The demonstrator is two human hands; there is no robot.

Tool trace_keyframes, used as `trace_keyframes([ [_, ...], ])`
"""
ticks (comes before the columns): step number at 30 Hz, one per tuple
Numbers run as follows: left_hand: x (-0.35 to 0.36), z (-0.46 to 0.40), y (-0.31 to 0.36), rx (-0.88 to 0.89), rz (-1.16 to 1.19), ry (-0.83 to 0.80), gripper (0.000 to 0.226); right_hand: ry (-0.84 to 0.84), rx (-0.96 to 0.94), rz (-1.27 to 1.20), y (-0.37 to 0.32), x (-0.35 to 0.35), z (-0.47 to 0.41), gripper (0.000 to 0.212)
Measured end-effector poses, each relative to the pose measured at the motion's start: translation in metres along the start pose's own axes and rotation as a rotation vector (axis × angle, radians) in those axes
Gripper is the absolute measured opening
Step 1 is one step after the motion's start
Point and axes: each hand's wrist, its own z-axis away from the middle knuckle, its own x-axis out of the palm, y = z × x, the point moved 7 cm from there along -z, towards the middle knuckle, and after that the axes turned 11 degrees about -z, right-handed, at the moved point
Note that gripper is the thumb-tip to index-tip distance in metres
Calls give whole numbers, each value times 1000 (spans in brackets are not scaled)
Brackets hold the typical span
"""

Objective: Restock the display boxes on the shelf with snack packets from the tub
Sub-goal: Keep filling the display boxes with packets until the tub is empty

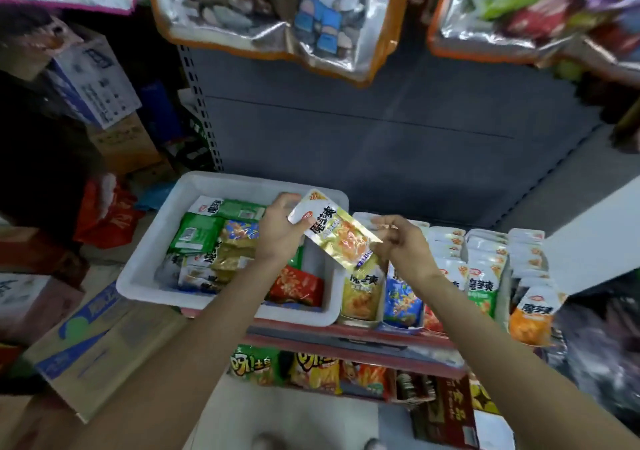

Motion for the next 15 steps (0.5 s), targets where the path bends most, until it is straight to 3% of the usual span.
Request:
trace_keyframes([
  [2, 13, 3, 18, 97, -7, -21, 27, -20, -25, 225, 1, -13, -2, 30],
  [5, 31, 11, 48, 295, -58, -56, 29, -93, -111, 707, 6, -18, -3, 16],
  [7, 45, 19, 62, 456, -191, -101, 31, -145, -149, 852, 9, -17, -1, 18],
  [9, 58, 29, 71, 581, -312, -134, 30, -145, -161, 783, 7, -20, 1, 26],
  [12, 63, 36, 76, 629, -349, -128, 29, -97, -167, 560, -2, -29, 2, 38],
  [15, 58, 33, 77, 633, -315, -157, 29, -63, -211, 488, -8, -32, 1, 17],
])
